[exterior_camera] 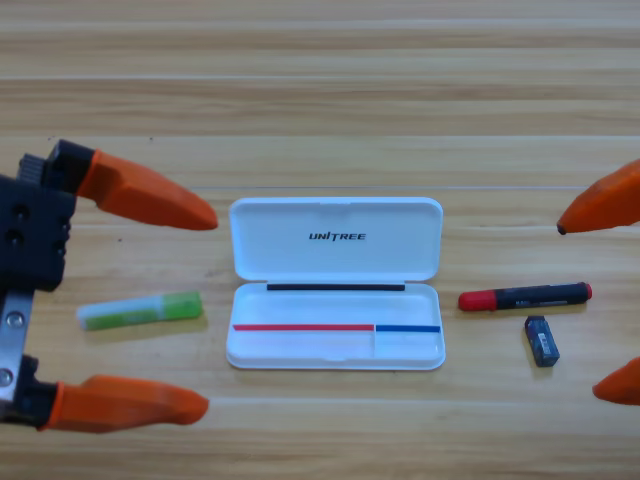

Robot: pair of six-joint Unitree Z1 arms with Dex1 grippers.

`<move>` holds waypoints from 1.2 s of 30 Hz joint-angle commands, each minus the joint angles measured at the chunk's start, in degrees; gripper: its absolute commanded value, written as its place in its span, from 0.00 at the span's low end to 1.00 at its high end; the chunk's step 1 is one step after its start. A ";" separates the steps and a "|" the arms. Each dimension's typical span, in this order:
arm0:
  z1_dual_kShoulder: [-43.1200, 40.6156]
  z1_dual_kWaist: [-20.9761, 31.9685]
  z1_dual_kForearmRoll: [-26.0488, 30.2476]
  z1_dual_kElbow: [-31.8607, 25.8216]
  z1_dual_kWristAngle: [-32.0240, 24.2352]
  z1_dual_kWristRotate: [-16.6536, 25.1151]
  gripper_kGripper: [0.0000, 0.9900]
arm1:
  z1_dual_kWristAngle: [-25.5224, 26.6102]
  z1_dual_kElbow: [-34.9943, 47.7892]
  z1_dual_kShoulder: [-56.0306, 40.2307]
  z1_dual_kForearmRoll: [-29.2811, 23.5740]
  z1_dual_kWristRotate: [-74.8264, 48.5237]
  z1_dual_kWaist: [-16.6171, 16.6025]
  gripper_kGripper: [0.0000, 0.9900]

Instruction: Clean up eraser and pencils

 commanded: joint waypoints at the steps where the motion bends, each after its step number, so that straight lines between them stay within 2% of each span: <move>1: -0.41 -1.01 -0.39 -0.11 -0.49 -0.17 0.97 | 0.91 1.43 2.63 0.52 0.13 1.83 0.99; 9: -0.67 -1.01 -0.47 0.15 -0.84 -0.44 0.97 | 0.56 1.87 2.10 0.52 2.41 1.83 0.99; 13: -1.46 -0.92 -0.65 0.15 -0.05 -0.35 0.97 | -2.60 2.48 2.63 0.52 4.87 1.47 0.99; 16: -1.55 -0.74 1.11 -1.26 4.17 2.11 0.96 | -6.74 1.60 4.13 1.58 9.53 -0.28 0.99; 18: -0.41 -0.66 3.39 -3.37 9.09 4.31 0.96 | -9.64 -0.42 7.11 4.57 12.26 -2.04 0.99; 21: 2.40 0.31 6.91 -7.14 16.56 6.86 0.96 | -9.90 -1.83 10.98 7.03 15.42 -6.17 0.99; 22: 3.02 1.63 8.23 -8.55 17.53 8.09 0.96 | -10.51 -1.65 11.86 7.03 16.48 -7.05 0.99; 24: 4.51 6.11 10.25 -11.28 17.53 11.34 0.96 | -15.00 -2.00 14.94 7.03 22.01 -7.58 0.99; 27: 6.18 12.53 10.86 -12.95 17.44 17.14 0.96 | -19.39 -3.14 19.68 7.12 29.92 -9.51 0.99; 32: 12.60 22.11 16.05 -18.22 15.68 24.09 0.96 | -20.80 -4.11 26.01 7.73 31.42 -11.97 0.99; 36: 17.08 29.58 17.46 -18.92 12.43 29.27 0.95 | -23.17 -4.29 31.55 7.73 37.31 -12.41 0.99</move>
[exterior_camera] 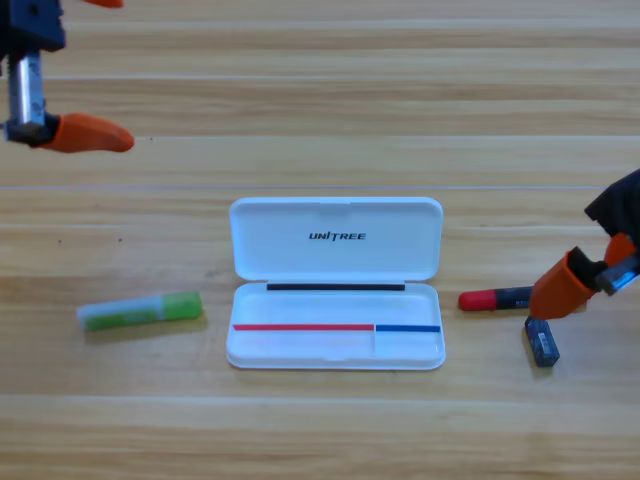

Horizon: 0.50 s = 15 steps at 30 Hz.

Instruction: Clean up eraser and pencils

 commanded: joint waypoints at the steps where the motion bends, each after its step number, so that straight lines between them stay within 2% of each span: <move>1: 8.71 13.20 2.98 -1.24 -4.35 5.98 0.95 | -3.15 -0.53 10.54 1.12 7.17 -3.30 0.99; 4: 13.54 16.89 7.11 -3.70 -6.02 8.44 0.95 | -3.50 -1.59 13.97 1.12 9.19 -3.57 1.00; 10: 21.19 21.46 9.57 -3.61 -8.05 12.04 0.97 | -4.82 -2.73 18.98 0.50 14.82 -3.57 0.98; 15: 26.11 24.01 9.75 -3.00 -11.39 14.33 0.99 | -5.70 -3.78 22.76 0.15 16.75 -3.57 0.90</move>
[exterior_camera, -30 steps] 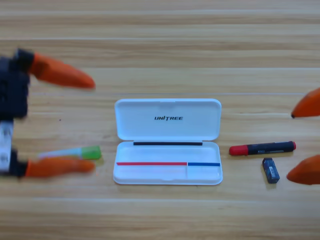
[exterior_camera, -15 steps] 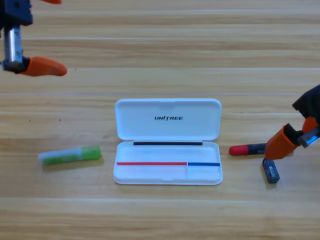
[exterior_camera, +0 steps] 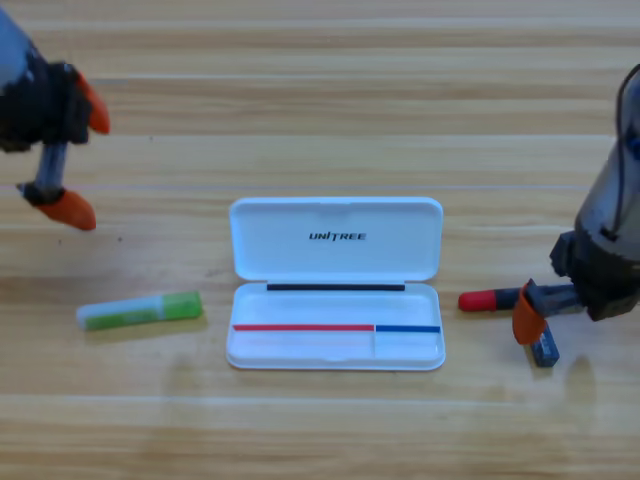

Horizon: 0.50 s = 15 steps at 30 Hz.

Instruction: Clean up eraser and pencils

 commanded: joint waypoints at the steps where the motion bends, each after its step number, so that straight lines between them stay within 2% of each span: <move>1: 7.19 4.51 0.57 0.80 -3.59 2.29 0.99 | -1.40 -0.96 6.92 -0.15 1.49 -1.61 0.90; 4: 8.95 4.60 0.57 1.68 -3.86 2.21 0.99 | -1.49 -1.05 8.24 -0.95 1.57 -1.61 0.85; 12: 11.41 4.60 0.57 4.41 -4.74 0.80 0.99 | -1.14 -1.93 10.61 -1.12 2.19 -1.61 0.82; 13: 11.67 4.60 0.57 4.67 -4.82 0.54 0.99 | -1.14 -1.93 10.87 -1.03 2.19 -1.61 0.79; 15: 12.29 4.60 0.57 5.02 -4.82 0.10 0.99 | -0.87 -2.10 11.31 -1.21 2.10 -1.61 0.66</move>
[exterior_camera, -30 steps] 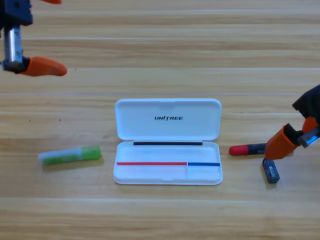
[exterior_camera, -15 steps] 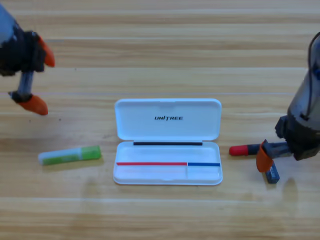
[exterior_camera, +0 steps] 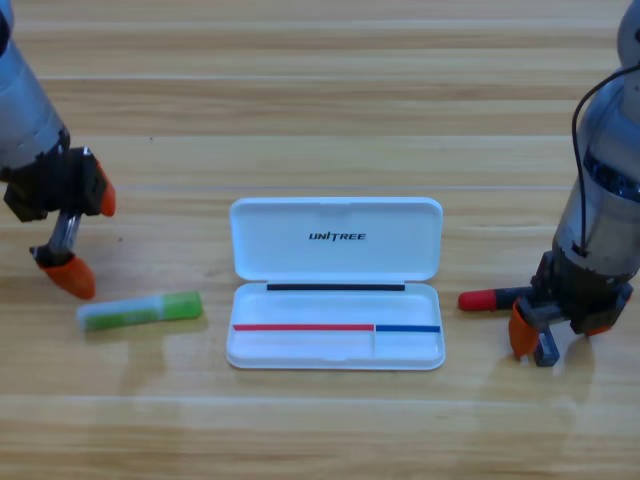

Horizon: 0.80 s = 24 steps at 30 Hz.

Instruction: Clean up eraser and pencils

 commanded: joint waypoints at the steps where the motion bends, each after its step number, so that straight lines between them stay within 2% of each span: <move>1: 3.39 0.96 0.56 2.01 -0.85 -1.49 0.99 | -0.15 -0.41 5.50 -1.28 0.46 -1.41 0.61; 4: 3.74 0.96 0.56 2.45 -0.85 -2.01 0.99 | 1.08 -0.41 5.67 -1.28 0.37 -1.41 0.47; 8: 4.00 0.96 0.56 2.89 -0.76 -2.89 0.99 | 1.87 -0.23 5.23 -1.28 0.19 -1.32 0.20; 12: 4.36 0.96 0.56 2.98 -0.85 -3.77 0.99 | 2.75 0.03 4.36 -0.66 -0.33 -1.32 0.01; 18: 5.32 0.78 0.12 3.24 -1.55 -4.56 0.99 | 3.80 -0.76 0.31 3.12 -4.38 -1.24 0.00; 20: 5.85 0.78 -0.93 3.77 -1.73 -4.83 0.99 | 5.30 -2.69 -2.06 6.90 -8.51 -0.53 0.00; 24: 6.90 0.43 -3.83 5.35 -1.64 -5.35 0.99 | 6.79 -8.76 -6.19 14.98 -24.85 2.10 0.00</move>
